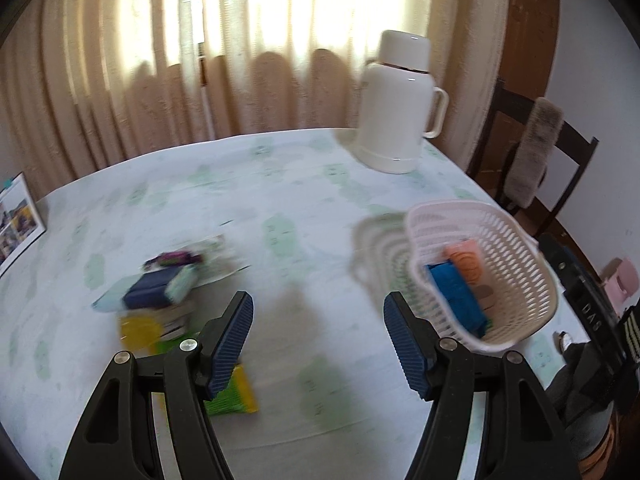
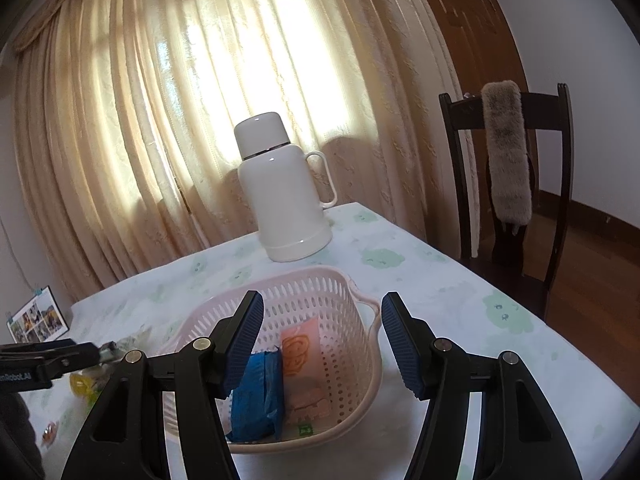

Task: Organize snacks
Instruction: 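Return to the table and grasp the pink candy stick with the left tool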

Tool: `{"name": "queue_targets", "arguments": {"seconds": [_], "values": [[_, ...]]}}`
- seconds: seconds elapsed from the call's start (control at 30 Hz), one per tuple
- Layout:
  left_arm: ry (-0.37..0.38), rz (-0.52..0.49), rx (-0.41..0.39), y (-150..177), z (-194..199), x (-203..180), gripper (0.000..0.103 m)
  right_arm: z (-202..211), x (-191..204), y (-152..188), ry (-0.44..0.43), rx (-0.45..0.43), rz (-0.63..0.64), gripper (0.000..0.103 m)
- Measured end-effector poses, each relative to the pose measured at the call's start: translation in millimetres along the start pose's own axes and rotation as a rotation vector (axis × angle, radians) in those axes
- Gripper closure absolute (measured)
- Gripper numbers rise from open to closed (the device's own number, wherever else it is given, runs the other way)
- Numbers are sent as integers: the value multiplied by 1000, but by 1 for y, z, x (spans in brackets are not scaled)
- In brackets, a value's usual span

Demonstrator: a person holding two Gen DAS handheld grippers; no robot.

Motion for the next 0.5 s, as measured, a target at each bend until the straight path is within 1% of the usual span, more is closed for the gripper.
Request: {"name": "queue_targets", "arguments": {"seconds": [0.1, 0.2, 0.5], "values": [[-32, 13, -9, 2, 6, 20, 38, 1, 2, -1, 6, -4, 15, 41], [-88, 31, -21, 5, 14, 44, 37, 1, 3, -1, 21, -7, 28, 40], [-185, 85, -35, 22, 39, 120, 37, 4, 4, 3, 50, -4, 45, 40]]}}
Point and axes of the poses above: each gripper's, at about its wrist camera, not at the fingertips, and z roughly against the way its jaws point, x to its left, y to its underside, the point moved 10 cm from there along -z, roughly the way its jaws point, and after that the axes turned 14 degrees about z, right-handed, at the moved point
